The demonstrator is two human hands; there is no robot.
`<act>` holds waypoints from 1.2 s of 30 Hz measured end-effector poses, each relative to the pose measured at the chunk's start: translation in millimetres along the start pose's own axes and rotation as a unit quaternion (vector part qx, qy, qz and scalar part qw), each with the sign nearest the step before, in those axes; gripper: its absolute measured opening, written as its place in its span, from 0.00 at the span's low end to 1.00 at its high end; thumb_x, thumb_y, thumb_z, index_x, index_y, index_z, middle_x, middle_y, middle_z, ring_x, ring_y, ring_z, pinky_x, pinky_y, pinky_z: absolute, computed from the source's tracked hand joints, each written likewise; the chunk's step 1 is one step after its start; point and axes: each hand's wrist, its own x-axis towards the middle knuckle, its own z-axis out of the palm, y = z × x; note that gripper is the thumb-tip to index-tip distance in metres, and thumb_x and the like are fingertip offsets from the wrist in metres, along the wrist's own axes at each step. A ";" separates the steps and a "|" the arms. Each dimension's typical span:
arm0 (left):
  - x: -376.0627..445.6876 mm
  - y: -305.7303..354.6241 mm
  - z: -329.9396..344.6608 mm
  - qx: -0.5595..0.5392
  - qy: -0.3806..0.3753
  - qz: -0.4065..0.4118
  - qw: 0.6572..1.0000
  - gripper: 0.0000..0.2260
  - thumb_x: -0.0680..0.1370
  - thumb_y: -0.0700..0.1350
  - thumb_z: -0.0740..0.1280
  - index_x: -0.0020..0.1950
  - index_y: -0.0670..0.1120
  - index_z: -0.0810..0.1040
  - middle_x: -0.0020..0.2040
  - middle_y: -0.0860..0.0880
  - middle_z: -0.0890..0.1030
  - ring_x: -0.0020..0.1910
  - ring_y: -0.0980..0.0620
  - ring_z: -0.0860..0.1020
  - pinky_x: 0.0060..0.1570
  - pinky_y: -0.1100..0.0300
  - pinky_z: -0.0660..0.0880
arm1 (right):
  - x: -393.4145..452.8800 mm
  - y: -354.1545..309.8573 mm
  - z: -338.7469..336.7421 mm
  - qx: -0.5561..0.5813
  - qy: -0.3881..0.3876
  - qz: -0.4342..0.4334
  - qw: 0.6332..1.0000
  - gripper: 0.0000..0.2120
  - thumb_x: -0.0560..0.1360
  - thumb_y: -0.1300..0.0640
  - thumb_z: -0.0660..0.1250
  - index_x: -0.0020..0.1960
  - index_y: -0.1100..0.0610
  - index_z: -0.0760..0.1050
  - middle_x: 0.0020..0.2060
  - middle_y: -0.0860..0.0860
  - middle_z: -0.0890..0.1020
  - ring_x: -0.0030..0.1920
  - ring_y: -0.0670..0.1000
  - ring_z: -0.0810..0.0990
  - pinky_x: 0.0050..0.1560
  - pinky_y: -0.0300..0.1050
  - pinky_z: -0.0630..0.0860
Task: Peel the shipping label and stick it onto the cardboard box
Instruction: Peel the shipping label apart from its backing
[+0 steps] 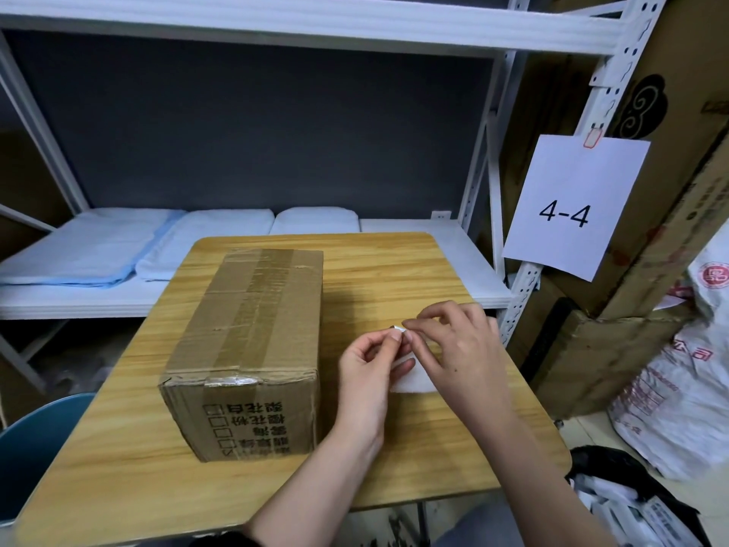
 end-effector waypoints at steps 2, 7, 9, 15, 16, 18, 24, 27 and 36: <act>0.5 0.9 0.6 0.003 -0.005 0.002 1.000 0.05 0.77 0.37 0.65 0.47 0.38 0.80 0.40 0.45 0.82 0.37 0.57 0.82 0.41 0.64 0.80 | 0.0 -0.2 0.9 0.092 -0.012 0.015 0.996 0.11 0.75 0.46 0.62 0.51 0.46 0.81 0.45 0.42 0.81 0.46 0.48 0.77 0.45 0.46 0.74; 1.6 0.7 0.4 0.015 -0.003 0.011 1.000 0.05 0.77 0.37 0.66 0.49 0.38 0.80 0.43 0.43 0.83 0.42 0.52 0.82 0.43 0.63 0.80 | -2.2 -2.5 -0.3 0.171 -0.015 0.037 0.985 0.07 0.75 0.50 0.64 0.47 0.49 0.80 0.41 0.41 0.80 0.42 0.42 0.78 0.44 0.46 0.77; 1.7 0.1 1.0 0.019 0.000 0.010 1.000 0.04 0.77 0.37 0.65 0.48 0.39 0.80 0.43 0.43 0.83 0.43 0.51 0.82 0.44 0.62 0.80 | -2.4 -3.0 -0.8 0.177 -0.019 0.044 0.983 0.05 0.75 0.51 0.65 0.47 0.49 0.80 0.42 0.41 0.81 0.42 0.42 0.79 0.44 0.44 0.77; 1.7 0.8 2.0 0.034 0.001 0.014 0.999 0.04 0.77 0.36 0.65 0.45 0.40 0.79 0.43 0.43 0.82 0.43 0.52 0.82 0.43 0.62 0.80 | -1.0 -3.8 -2.2 0.195 -0.035 0.062 0.978 0.03 0.74 0.53 0.67 0.46 0.49 0.79 0.41 0.40 0.80 0.42 0.40 0.78 0.43 0.43 0.77; 1.4 1.2 2.0 0.038 -0.001 0.018 0.999 0.03 0.77 0.36 0.65 0.45 0.39 0.79 0.43 0.44 0.82 0.42 0.53 0.82 0.43 0.62 0.80 | -0.9 -4.1 -2.9 0.199 -0.039 0.067 0.977 0.03 0.74 0.53 0.67 0.46 0.49 0.79 0.41 0.40 0.80 0.42 0.40 0.78 0.43 0.44 0.77; 1.0 2.0 2.8 0.053 -0.005 0.033 0.998 0.04 0.77 0.36 0.65 0.48 0.36 0.78 0.42 0.44 0.81 0.41 0.53 0.81 0.42 0.62 0.80 | -0.6 -4.5 -4.1 0.208 -0.046 0.076 0.974 0.03 0.74 0.52 0.66 0.46 0.49 0.78 0.41 0.39 0.80 0.42 0.39 0.78 0.43 0.44 0.77; 0.1 1.5 1.2 0.127 -0.016 0.075 0.989 0.04 0.76 0.36 0.66 0.48 0.35 0.79 0.36 0.49 0.83 0.39 0.56 0.82 0.42 0.61 0.80 | 0.8 -0.5 -8.4 0.195 -0.061 0.056 0.977 0.05 0.74 0.49 0.65 0.46 0.49 0.78 0.41 0.39 0.81 0.41 0.39 0.78 0.44 0.42 0.76; -0.9 1.2 1.4 0.162 -0.015 0.094 0.982 0.04 0.76 0.36 0.66 0.47 0.36 0.79 0.38 0.47 0.82 0.39 0.57 0.81 0.43 0.59 0.80 | 1.6 3.6 -10.4 0.155 -0.055 0.020 0.986 0.05 0.74 0.50 0.66 0.46 0.49 0.79 0.40 0.40 0.82 0.41 0.40 0.78 0.44 0.40 0.76; -0.4 1.5 4.7 0.194 -0.013 0.110 0.975 0.04 0.75 0.35 0.67 0.46 0.34 0.78 0.43 0.45 0.82 0.42 0.52 0.80 0.51 0.49 0.79 | 3.4 -2.5 -6.6 0.203 -0.046 0.114 0.971 0.04 0.73 0.51 0.64 0.42 0.49 0.76 0.38 0.41 0.80 0.40 0.38 0.77 0.40 0.40 0.75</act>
